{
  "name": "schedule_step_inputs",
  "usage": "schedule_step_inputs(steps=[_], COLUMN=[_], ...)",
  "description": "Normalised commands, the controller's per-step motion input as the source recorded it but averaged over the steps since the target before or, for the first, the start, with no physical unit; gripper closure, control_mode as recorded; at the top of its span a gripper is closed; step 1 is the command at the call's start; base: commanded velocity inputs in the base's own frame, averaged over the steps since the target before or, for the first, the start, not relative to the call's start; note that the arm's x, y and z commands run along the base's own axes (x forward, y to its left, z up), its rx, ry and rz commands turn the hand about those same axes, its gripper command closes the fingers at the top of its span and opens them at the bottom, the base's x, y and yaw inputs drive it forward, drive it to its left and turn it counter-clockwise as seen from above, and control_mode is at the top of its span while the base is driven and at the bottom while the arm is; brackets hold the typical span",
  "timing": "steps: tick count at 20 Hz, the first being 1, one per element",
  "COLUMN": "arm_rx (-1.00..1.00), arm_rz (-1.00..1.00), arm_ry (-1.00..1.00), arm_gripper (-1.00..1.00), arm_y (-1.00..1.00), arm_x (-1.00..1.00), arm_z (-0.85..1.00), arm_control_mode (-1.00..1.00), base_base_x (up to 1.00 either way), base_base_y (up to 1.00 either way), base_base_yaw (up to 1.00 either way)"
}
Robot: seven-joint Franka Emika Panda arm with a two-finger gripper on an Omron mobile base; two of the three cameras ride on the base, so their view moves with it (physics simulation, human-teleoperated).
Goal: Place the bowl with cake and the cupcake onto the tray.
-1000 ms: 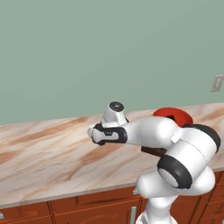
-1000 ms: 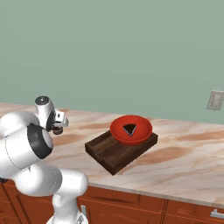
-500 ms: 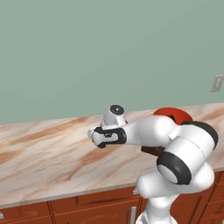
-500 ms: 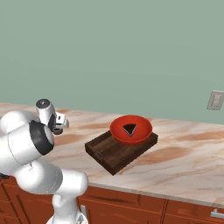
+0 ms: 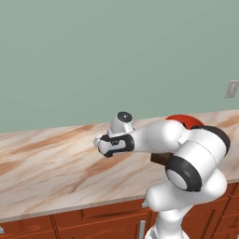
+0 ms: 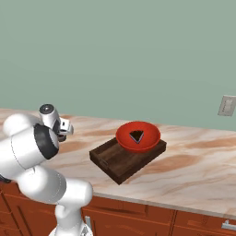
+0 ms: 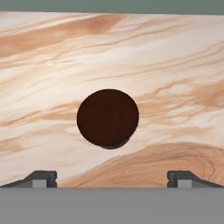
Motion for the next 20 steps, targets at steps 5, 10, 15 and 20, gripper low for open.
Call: schedule_step_inputs(steps=[5, 10, 15, 20], arm_rx=[0.0, 0.0, 0.0, 0.0], arm_rz=[0.0, 0.0, 0.0, 0.0], arm_ry=[0.0, 0.0, 0.0, 0.0], arm_gripper=[-1.0, -1.0, -1.0, -1.0], arm_y=[0.0, 0.01, 0.03, 0.04], arm_x=[0.05, 0.05, 0.09, 0.11], arm_z=[0.0, 0.0, -0.02, -0.03], arm_control_mode=[-1.0, -1.0, -1.0, -1.0], base_base_x=[0.0, 0.0, 0.0, 0.0], base_base_y=[0.0, 0.0, 0.0, 0.0], base_base_yaw=[0.0, 0.0, 0.0, 0.0])
